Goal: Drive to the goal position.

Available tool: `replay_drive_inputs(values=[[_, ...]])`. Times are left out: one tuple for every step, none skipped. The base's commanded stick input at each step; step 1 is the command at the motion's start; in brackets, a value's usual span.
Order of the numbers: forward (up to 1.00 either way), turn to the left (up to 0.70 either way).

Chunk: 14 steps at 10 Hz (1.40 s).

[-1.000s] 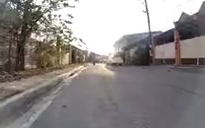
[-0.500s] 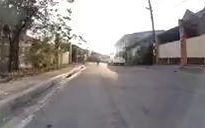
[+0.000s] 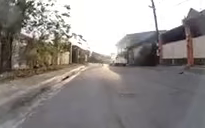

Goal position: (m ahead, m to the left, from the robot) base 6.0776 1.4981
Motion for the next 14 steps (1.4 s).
replay_drive_inputs(values=[[1.0, 0.0], [1.0, 0.0], [1.0, 0.0], [1.0, 0.0], [1.0, 0.0], [1.0, 0.0], [1.0, 0.0], [1.0, 0.0], [1.0, 0.0], [1.0, 0.0], [1.0, 0.0], [1.0, 0.0], [1.0, 0.0], [1.0, 0.0]])
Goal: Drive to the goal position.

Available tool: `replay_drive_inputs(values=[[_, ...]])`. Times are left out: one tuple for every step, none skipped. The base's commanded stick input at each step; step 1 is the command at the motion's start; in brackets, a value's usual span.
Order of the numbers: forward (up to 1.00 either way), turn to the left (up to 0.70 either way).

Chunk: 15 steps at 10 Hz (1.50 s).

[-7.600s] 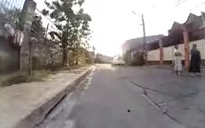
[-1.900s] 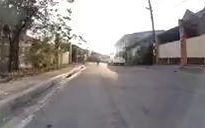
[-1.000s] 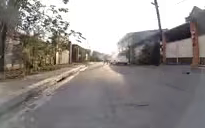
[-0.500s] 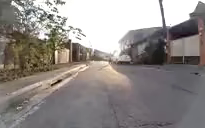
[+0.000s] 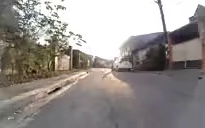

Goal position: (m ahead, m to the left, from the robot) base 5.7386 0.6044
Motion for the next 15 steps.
replay_drive_inputs(values=[[1.0, 0.0], [1.0, 0.0], [1.0, 0.0], [1.0, 0.0], [1.0, 0.0], [1.0, 0.0], [1.0, 0.0], [1.0, 0.0], [1.0, 0.0], [1.0, 0.0], [1.0, 0.0], [1.0, 0.0], [1.0, 0.0], [1.0, 0.0], [1.0, 0.0]])
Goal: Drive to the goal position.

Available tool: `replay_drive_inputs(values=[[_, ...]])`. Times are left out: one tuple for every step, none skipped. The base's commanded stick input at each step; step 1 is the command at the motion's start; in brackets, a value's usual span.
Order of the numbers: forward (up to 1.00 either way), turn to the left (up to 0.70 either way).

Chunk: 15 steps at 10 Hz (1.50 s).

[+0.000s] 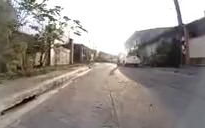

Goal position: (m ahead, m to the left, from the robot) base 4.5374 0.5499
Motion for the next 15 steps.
replay_drive_inputs(values=[[1.0, 0.0], [1.0, 0.0], [1.0, 0.0], [1.0, 0.0], [1.0, 0.0], [1.0, 0.0], [1.0, 0.0], [1.0, 0.0], [1.0, 0.0], [1.0, 0.0], [1.0, 0.0], [1.0, 0.0], [1.0, 0.0], [1.0, 0.0], [1.0, 0.0]])
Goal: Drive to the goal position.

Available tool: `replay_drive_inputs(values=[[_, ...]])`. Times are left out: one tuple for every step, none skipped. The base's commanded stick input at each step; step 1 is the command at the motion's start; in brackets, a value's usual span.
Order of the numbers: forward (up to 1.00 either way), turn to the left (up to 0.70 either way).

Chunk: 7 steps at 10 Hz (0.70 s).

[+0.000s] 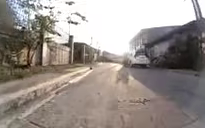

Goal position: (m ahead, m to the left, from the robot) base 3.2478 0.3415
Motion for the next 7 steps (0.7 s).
replay_drive_inputs(values=[[1.0, 0.0], [1.0, 0.0], [1.0, 0.0], [1.0, 0.0], [1.0, 0.0], [1.0, 0.0], [1.0, 0.0]])
